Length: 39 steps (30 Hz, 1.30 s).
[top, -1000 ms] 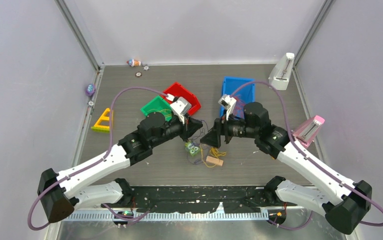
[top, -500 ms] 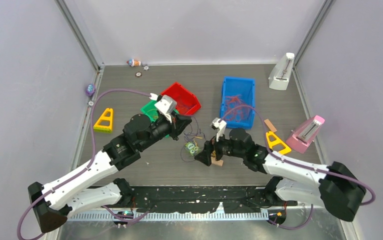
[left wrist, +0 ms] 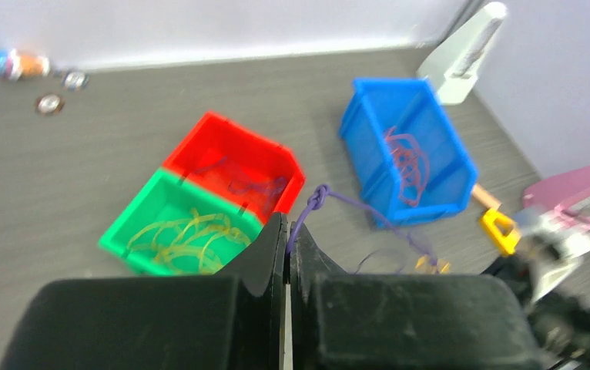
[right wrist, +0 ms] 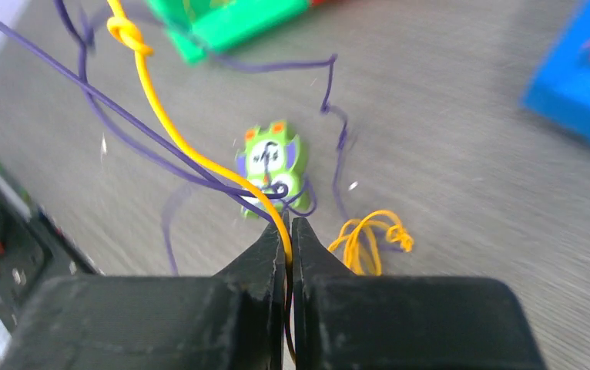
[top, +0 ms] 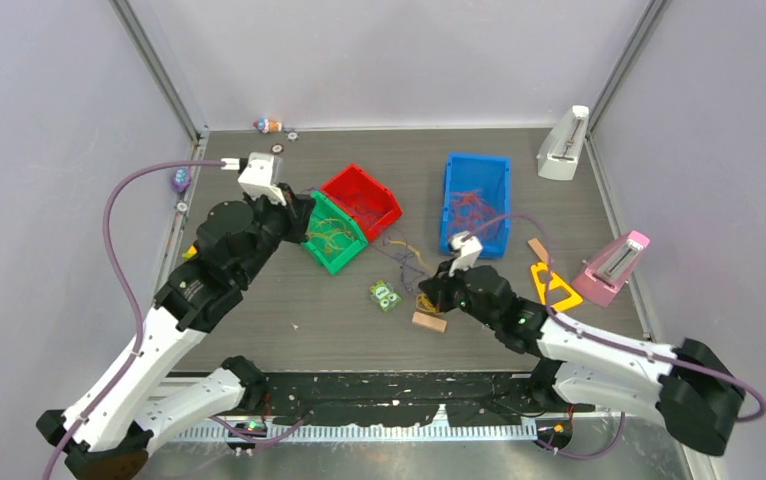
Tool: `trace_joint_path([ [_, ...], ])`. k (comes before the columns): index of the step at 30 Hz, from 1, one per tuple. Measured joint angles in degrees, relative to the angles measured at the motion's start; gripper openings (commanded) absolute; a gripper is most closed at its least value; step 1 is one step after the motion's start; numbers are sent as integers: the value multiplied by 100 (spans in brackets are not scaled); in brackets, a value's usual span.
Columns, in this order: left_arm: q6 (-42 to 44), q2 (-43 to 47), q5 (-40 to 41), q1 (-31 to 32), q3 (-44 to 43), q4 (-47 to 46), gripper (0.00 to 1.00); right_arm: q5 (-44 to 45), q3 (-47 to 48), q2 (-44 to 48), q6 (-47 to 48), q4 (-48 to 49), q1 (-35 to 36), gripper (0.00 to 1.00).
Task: Untangle the cables
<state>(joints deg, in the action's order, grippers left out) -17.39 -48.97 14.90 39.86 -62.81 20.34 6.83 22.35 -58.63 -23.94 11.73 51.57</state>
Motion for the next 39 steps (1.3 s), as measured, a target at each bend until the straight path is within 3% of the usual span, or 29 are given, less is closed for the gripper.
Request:
trace_joint_path([
  [7, -223, 160, -59, -516, 17, 837, 0, 726, -118, 1853, -1091, -675, -870, 6],
  [9, -280, 166, -59, -647, 17, 920, 0, 857, -151, 2229, -1340, -1019, -1019, 22],
  [10, -299, 175, -39, -706, 17, 949, 0, 933, -153, 2358, -1440, -1191, -1082, 35],
  [12, -254, 240, 293, -905, 17, 979, 0, 1360, -168, 2490, -1609, -1716, -1252, 43],
  [15, -186, 457, 654, -1156, 17, 968, 0, 1829, -227, 2455, -1661, -2459, -1453, 41],
  [18, -155, 643, 780, -1196, 15, 894, 0, 2057, -229, 2293, -1661, -2955, -1482, 28],
  [20, -146, 726, 778, -1198, 13, 848, 0, 2151, -229, 2168, -1681, -3152, -1488, 31],
  [22, -149, 743, 739, -1198, 13, 800, 0, 2262, -223, 2057, -1735, -3322, -1495, 44],
  [23, -146, 737, 699, -1198, 13, 778, 0, 2308, -216, 2011, -1779, -3405, -1497, 63],
  [25, -144, 719, 629, -1198, 13, 750, 0, 2310, -168, 1899, -1746, -3519, -1508, 84],
  [27, -129, 721, 588, -1198, 13, 730, 0, 2164, -79, 1792, -1565, -3521, -1530, 92],
  [33, -13, 721, 476, -1198, 13, 713, 0, 909, 387, 1390, -588, -3209, -1539, 98],
  [39, 98, 704, 378, -1198, -160, 710, 0, 50, 1244, 140, 195, -3023, -1172, 86],
])
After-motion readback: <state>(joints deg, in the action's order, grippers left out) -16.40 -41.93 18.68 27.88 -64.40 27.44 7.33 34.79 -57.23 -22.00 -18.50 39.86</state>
